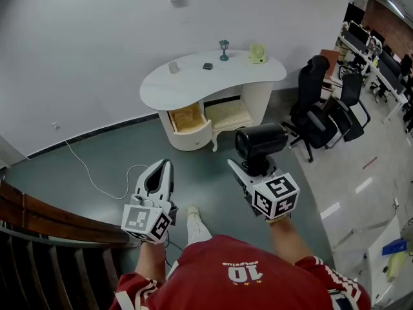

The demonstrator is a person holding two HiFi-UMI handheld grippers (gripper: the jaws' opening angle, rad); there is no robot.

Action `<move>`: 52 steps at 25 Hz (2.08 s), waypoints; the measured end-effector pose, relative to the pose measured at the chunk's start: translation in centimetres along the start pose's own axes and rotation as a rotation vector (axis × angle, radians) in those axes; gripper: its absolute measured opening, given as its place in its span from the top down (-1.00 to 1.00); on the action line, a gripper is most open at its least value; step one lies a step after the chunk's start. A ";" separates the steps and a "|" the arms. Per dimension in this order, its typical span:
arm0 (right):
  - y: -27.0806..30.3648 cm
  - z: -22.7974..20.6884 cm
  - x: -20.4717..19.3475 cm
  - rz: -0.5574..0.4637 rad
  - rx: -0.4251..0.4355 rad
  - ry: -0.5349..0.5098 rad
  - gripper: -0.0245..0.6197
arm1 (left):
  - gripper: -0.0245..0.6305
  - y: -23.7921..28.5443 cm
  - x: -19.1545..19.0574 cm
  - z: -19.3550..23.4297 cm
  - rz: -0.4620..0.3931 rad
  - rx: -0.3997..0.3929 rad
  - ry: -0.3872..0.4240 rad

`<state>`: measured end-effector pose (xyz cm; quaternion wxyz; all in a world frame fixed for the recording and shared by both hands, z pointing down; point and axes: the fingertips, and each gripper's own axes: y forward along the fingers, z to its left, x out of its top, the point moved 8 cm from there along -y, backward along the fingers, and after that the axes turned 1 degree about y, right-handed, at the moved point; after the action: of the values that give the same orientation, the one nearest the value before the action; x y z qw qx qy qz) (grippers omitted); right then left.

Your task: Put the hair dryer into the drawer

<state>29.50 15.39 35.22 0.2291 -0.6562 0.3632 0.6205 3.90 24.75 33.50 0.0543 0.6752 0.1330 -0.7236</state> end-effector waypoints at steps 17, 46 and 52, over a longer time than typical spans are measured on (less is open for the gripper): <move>23.4 -2.7 2.9 0.116 0.014 -0.022 0.14 | 0.93 14.1 -1.3 18.4 0.062 -0.063 0.009; 37.5 -7.3 -3.7 0.366 0.099 -0.037 0.14 | 0.93 20.8 -8.1 28.1 0.174 -0.124 -0.071; 39.7 -11.7 -7.2 0.443 0.170 -0.078 0.14 | 0.93 24.2 -9.5 27.8 0.194 -0.117 -0.040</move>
<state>7.14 -17.05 49.64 0.1556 -0.5144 0.5401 0.6477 -15.88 -6.79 41.55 0.1663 0.6661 0.1078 -0.7191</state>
